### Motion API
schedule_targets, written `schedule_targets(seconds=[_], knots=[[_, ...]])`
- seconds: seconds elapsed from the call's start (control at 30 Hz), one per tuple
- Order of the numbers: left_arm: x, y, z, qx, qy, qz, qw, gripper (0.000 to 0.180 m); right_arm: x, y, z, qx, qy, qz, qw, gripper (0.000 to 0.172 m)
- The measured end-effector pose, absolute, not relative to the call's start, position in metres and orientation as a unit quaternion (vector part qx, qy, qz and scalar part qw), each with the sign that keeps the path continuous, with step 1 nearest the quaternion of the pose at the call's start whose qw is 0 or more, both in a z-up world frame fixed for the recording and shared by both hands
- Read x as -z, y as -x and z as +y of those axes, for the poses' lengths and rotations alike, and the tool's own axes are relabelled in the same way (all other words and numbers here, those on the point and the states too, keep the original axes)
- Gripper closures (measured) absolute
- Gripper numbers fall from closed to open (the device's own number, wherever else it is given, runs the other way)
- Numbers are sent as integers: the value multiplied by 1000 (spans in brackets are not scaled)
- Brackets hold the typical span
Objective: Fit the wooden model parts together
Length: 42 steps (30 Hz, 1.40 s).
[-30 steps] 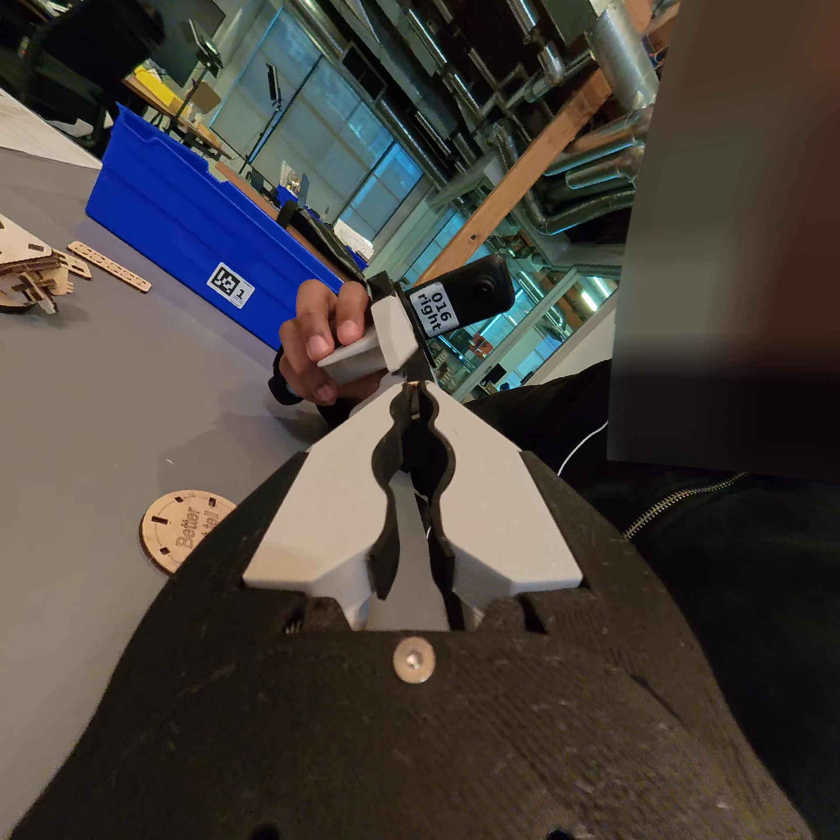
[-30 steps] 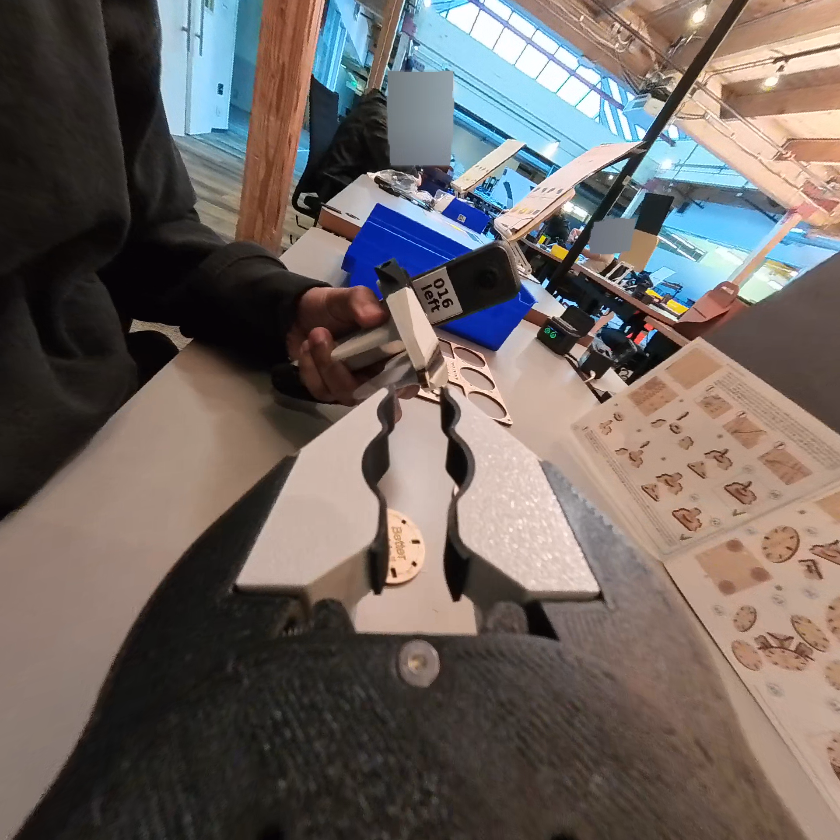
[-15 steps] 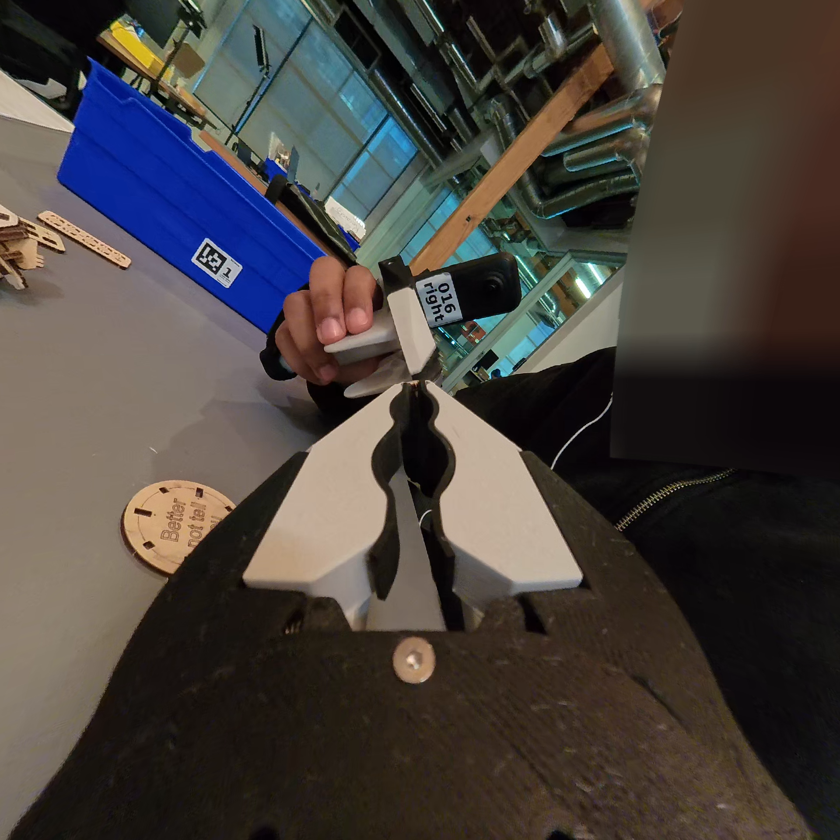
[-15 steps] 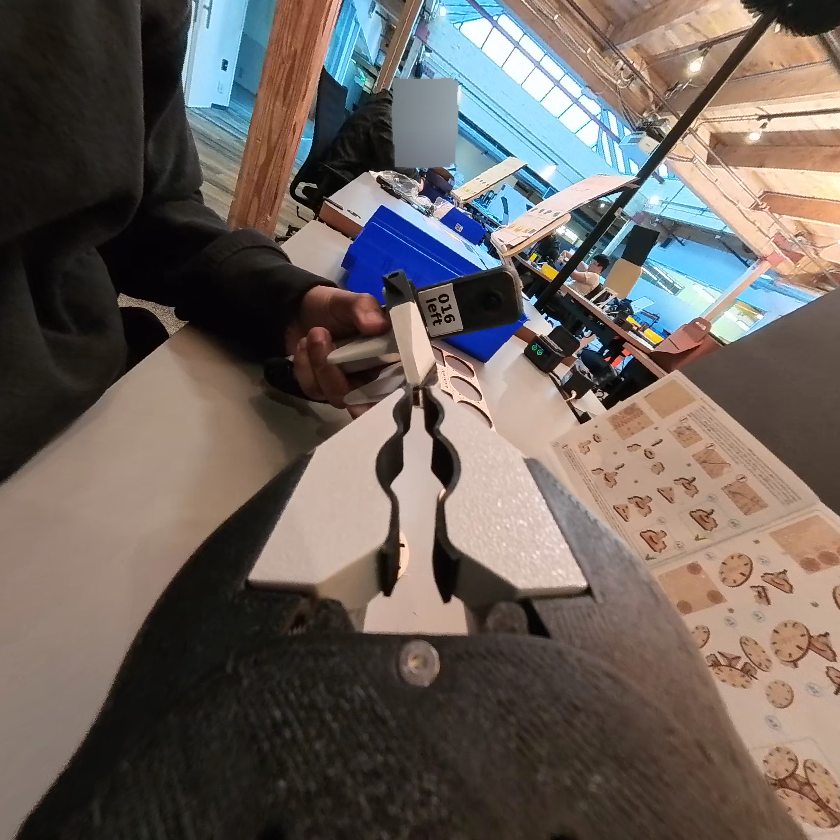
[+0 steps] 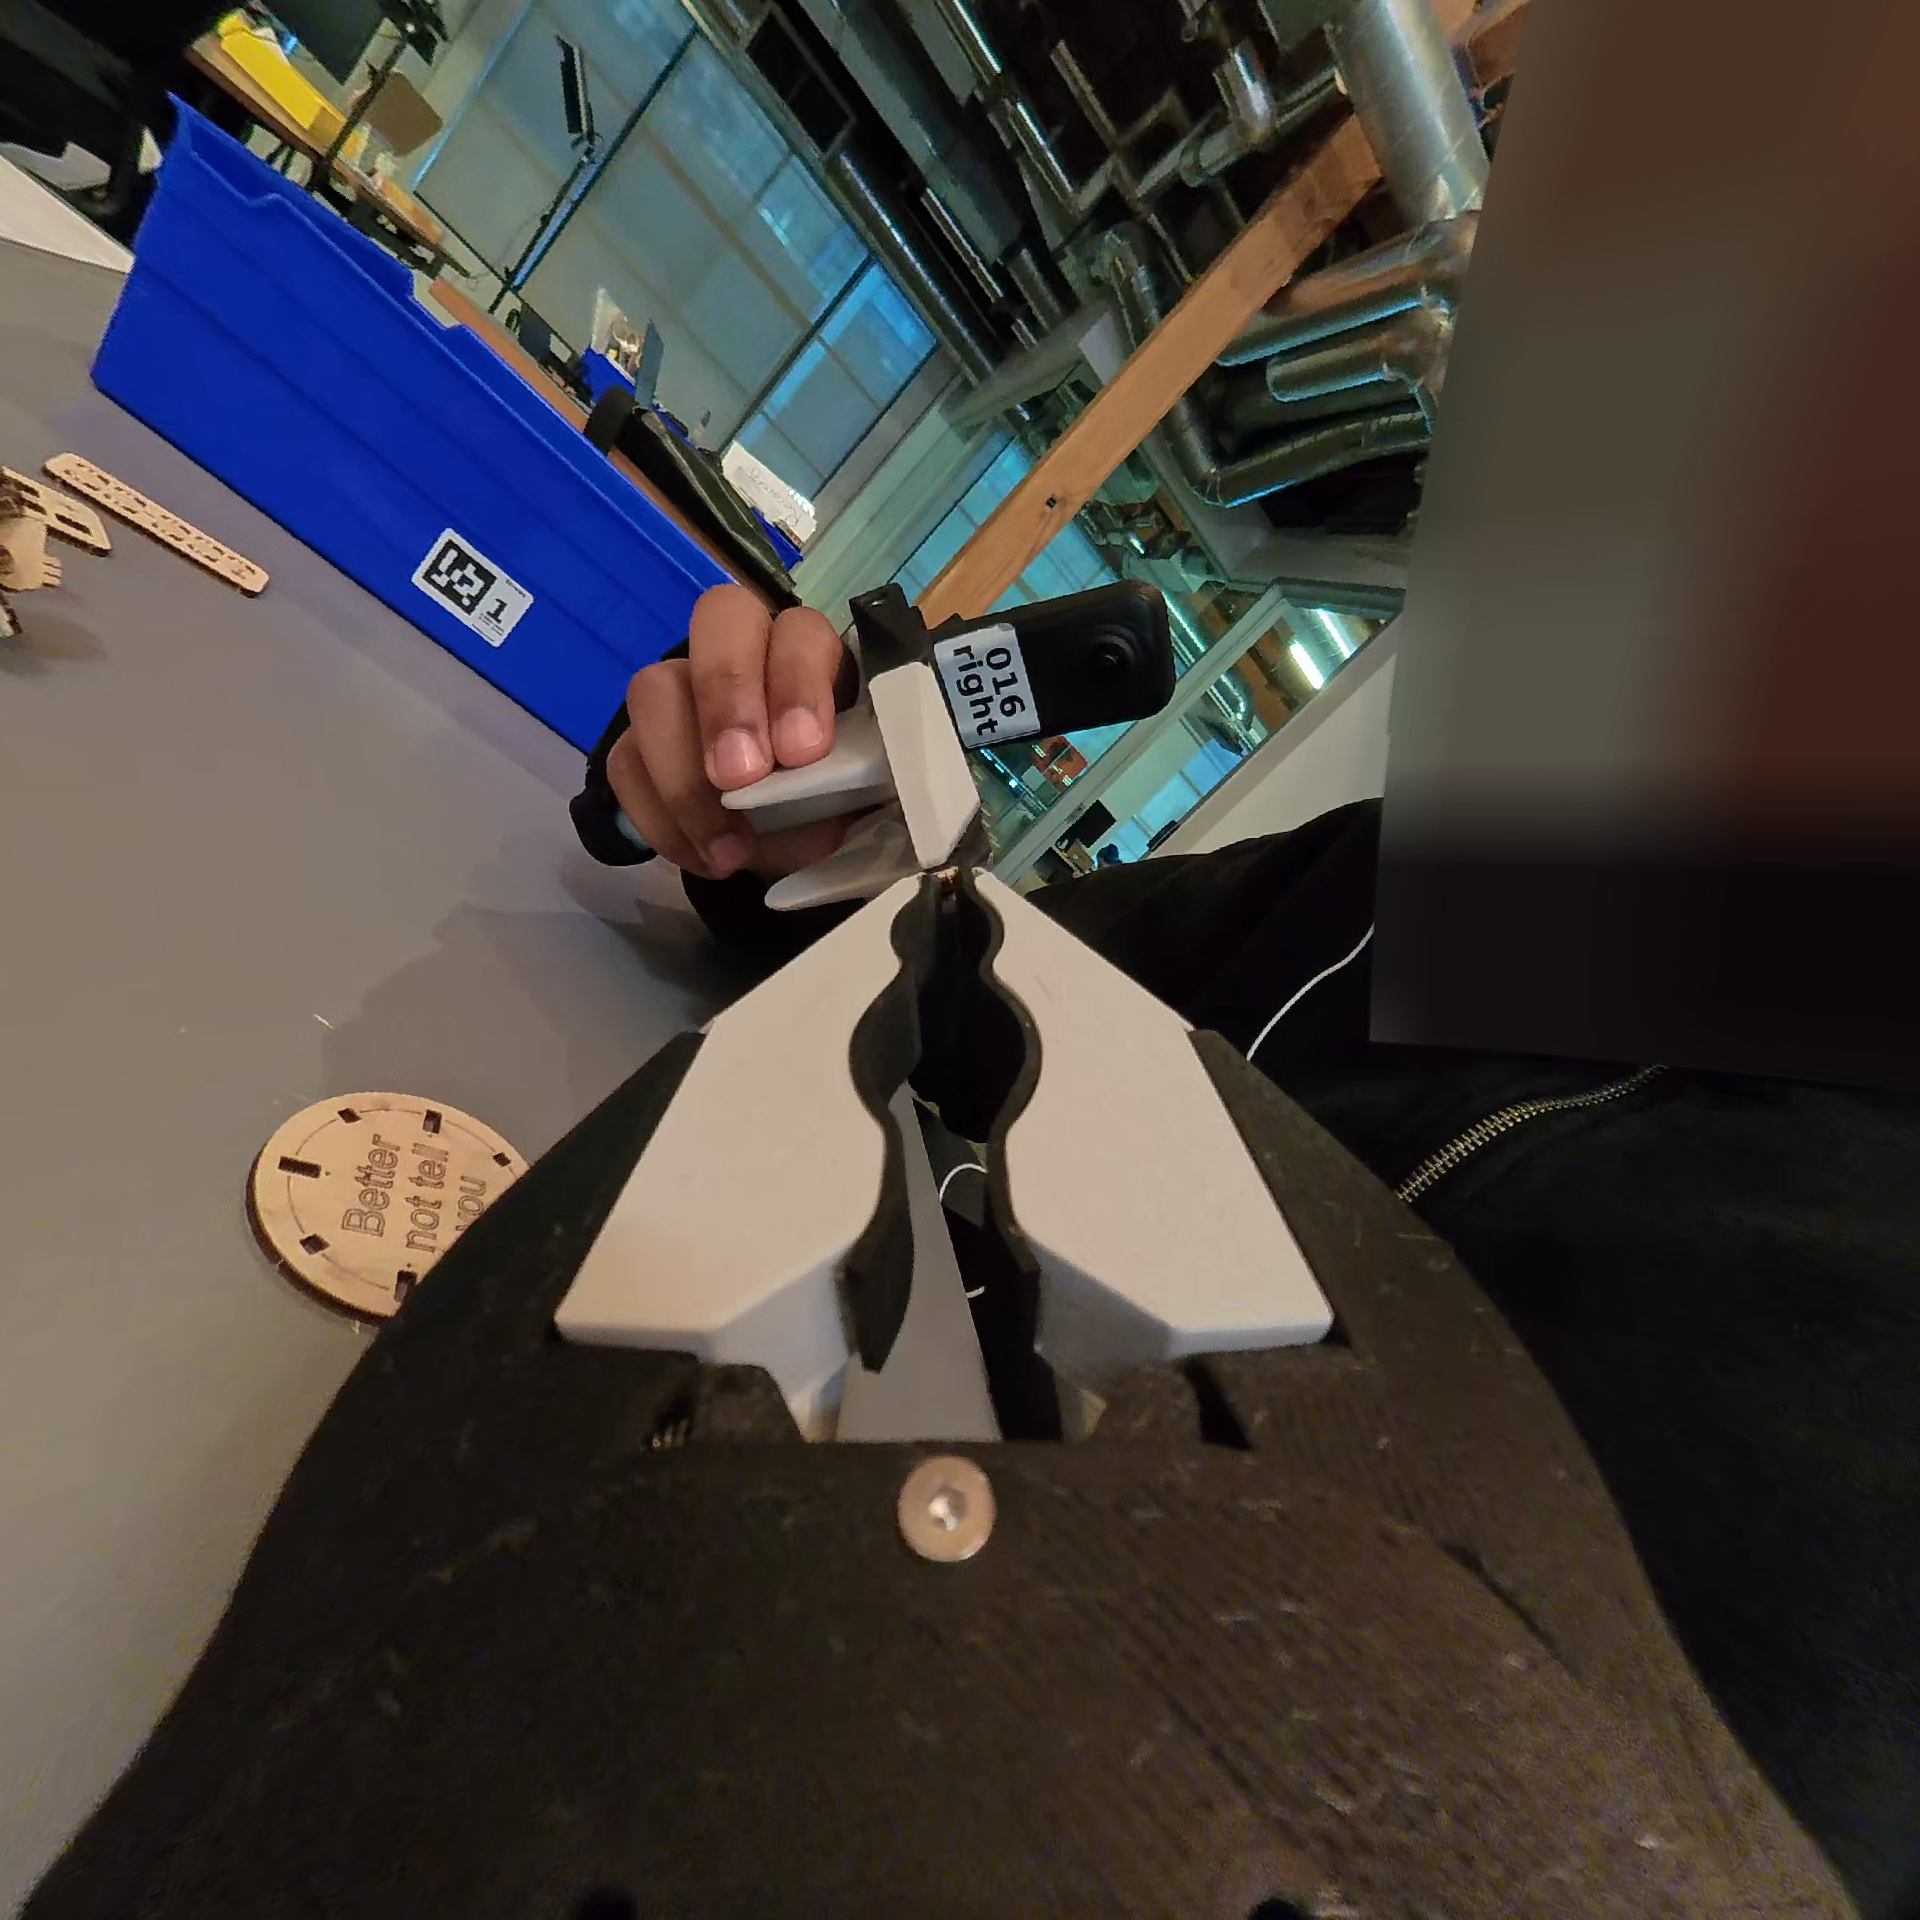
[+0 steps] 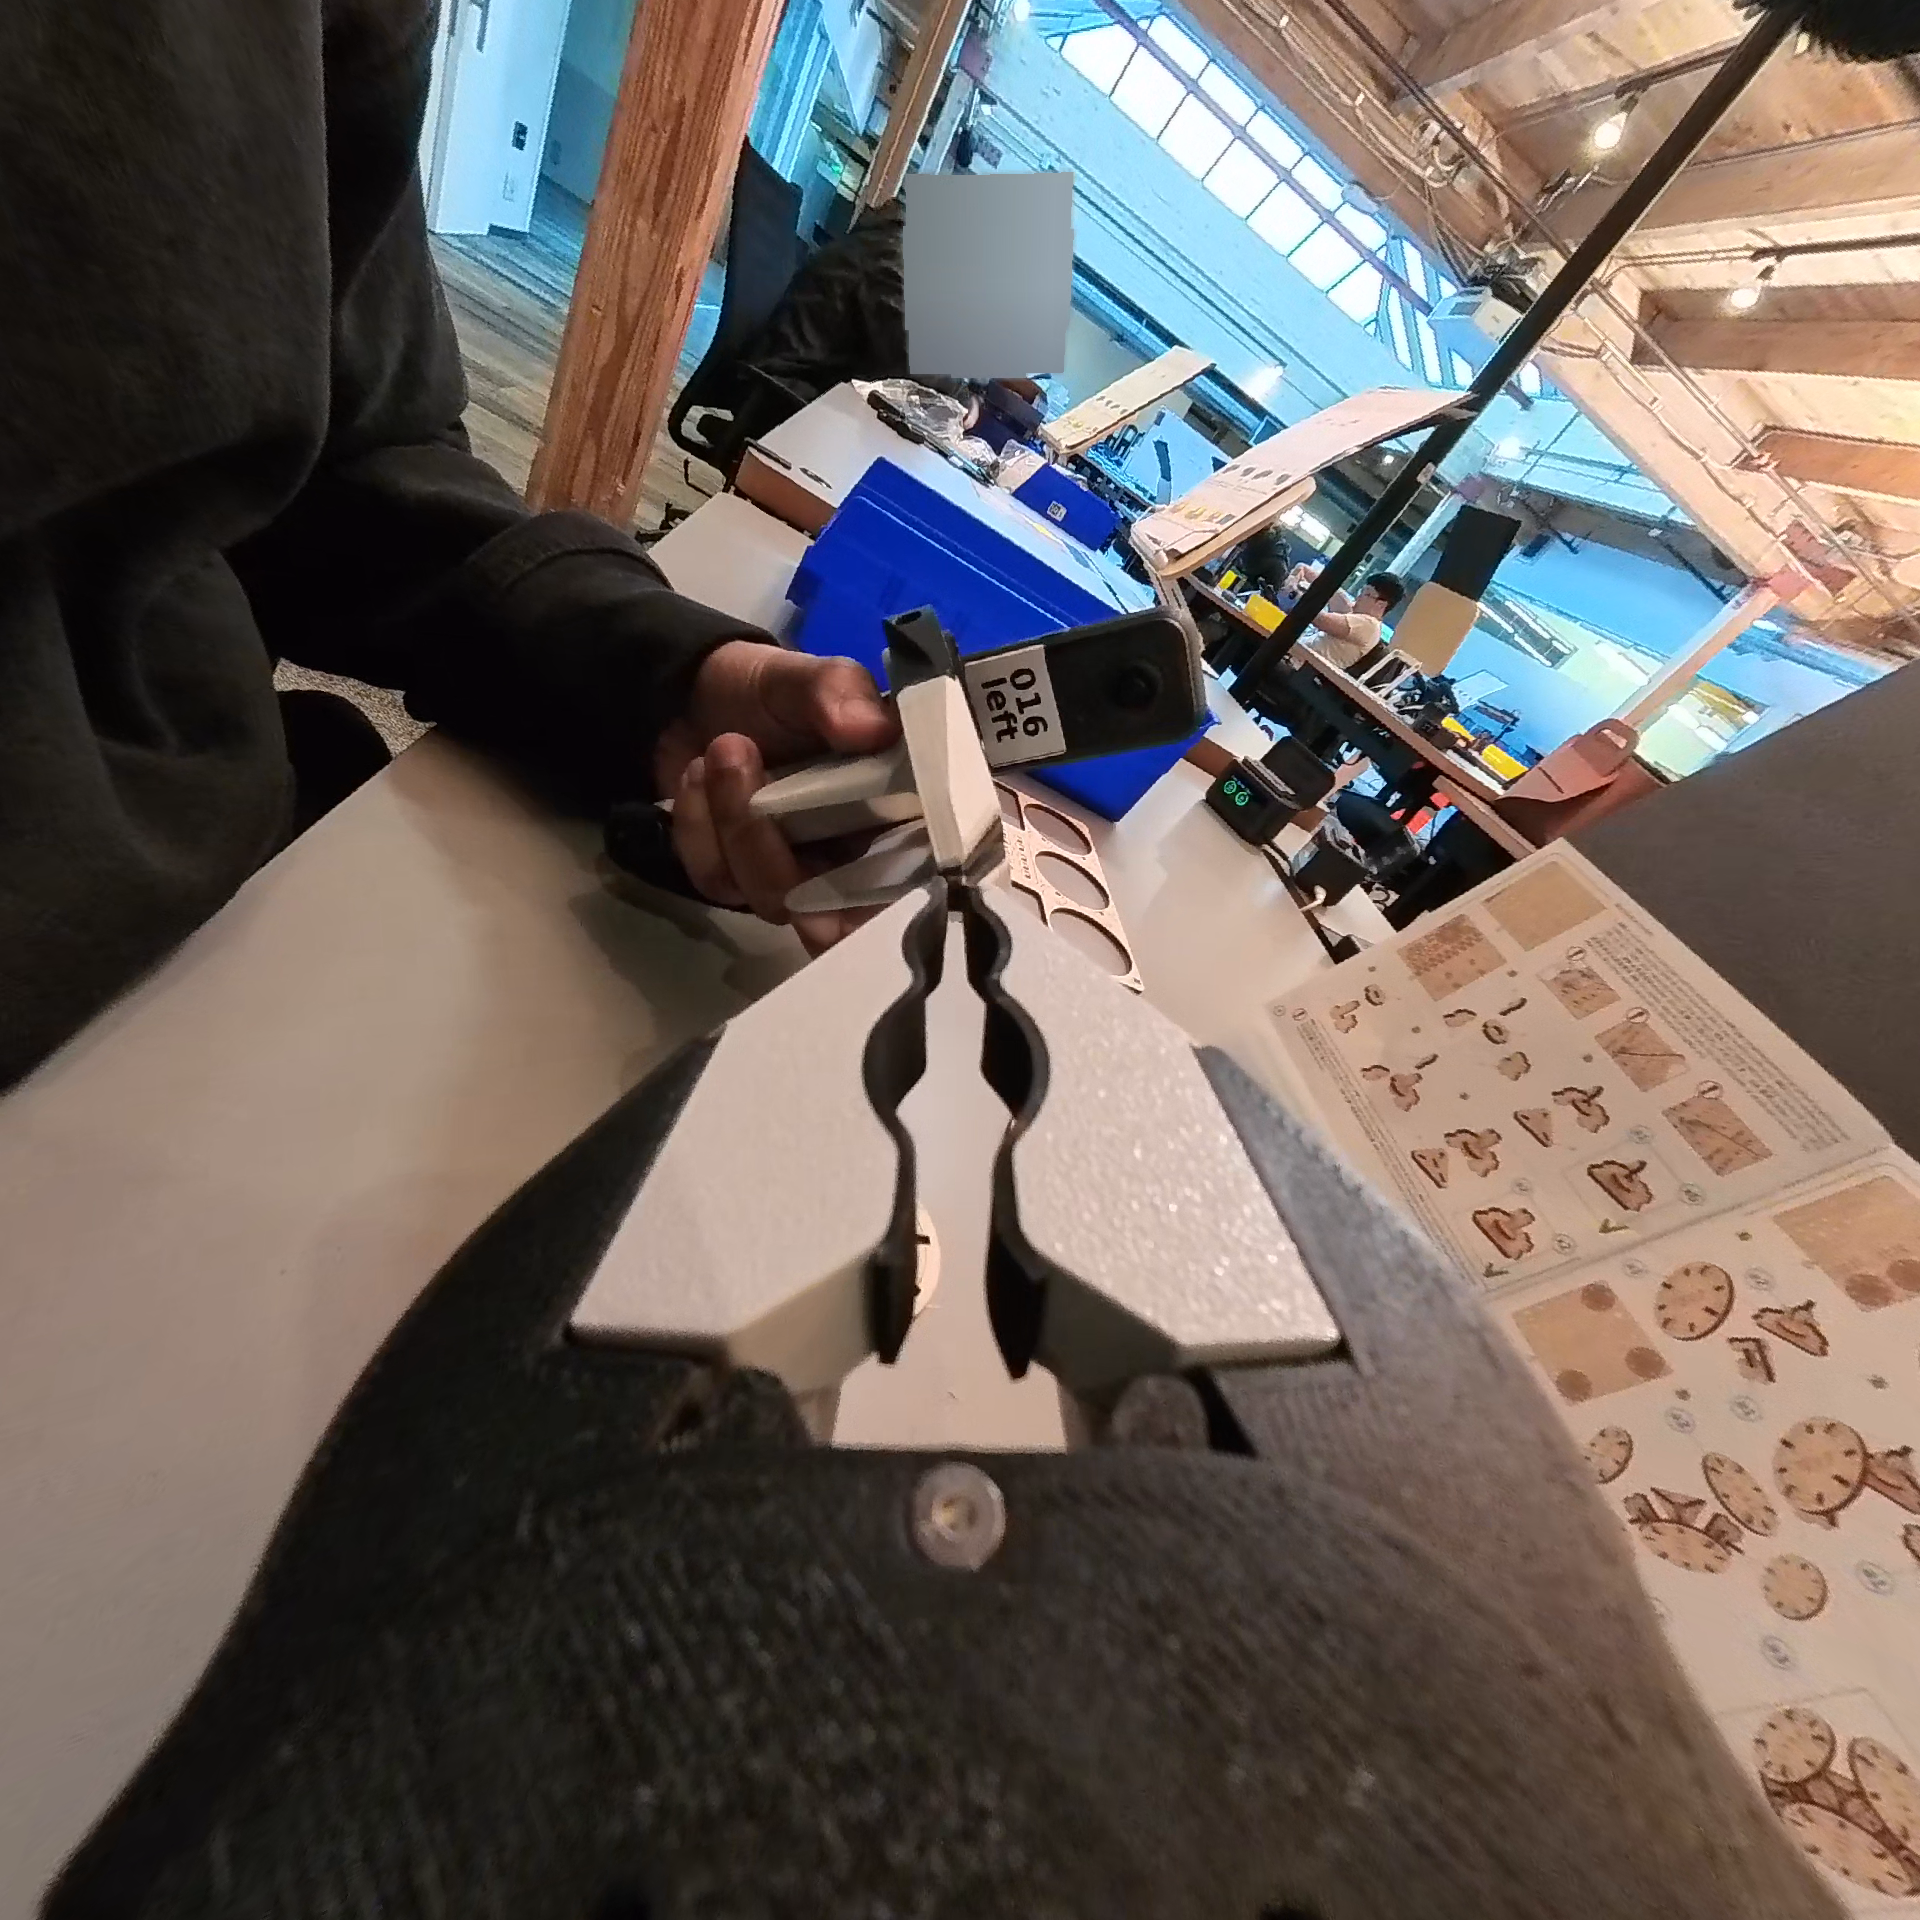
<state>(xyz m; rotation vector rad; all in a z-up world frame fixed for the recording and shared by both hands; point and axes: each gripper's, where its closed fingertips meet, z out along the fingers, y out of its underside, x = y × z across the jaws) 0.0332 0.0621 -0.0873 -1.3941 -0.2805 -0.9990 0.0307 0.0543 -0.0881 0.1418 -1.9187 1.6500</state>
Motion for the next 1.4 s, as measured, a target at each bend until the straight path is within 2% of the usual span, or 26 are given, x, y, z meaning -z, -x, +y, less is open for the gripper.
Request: schedule_targets(seconds=[0.2, 0.27, 0.33, 0.6, 0.83, 0.97, 1.13, 1.27, 1.4], knots=[[88, -34, 62, 436, 615, -122, 646, 180, 88, -32, 55, -627, -52, -726, 275, 171], [92, -29, 64, 400, 632, -130, 651, 168, 88, -25, 56, -629, -25, -735, 253, 171], [98, -18, 64, 352, 652, -141, 657, 159, 93, -11, 62, -619, 32, -756, 211, 171], [110, -7, 67, 259, 694, -149, 656, 148, 140, 27, 84, -560, 252, -789, 17, 172], [128, -6, 71, 168, 749, -123, 629, 149, 162, 36, 90, -522, 299, -799, 8, 171], [126, -11, 73, 111, 762, -91, 631, 150, 177, 46, 97, -486, 326, -810, 43, 171], [139, -8, 73, 107, 788, -110, 596, 131, 191, 46, 95, -457, 334, -823, 43, 171], [174, -3, 66, 42, 864, -115, 488, 104, 198, 38, 93, -443, 329, -834, 17, 171], [192, 3, 65, 3, 887, -123, 445, 85, 201, 34, 90, -445, 333, -831, -17, 171]])
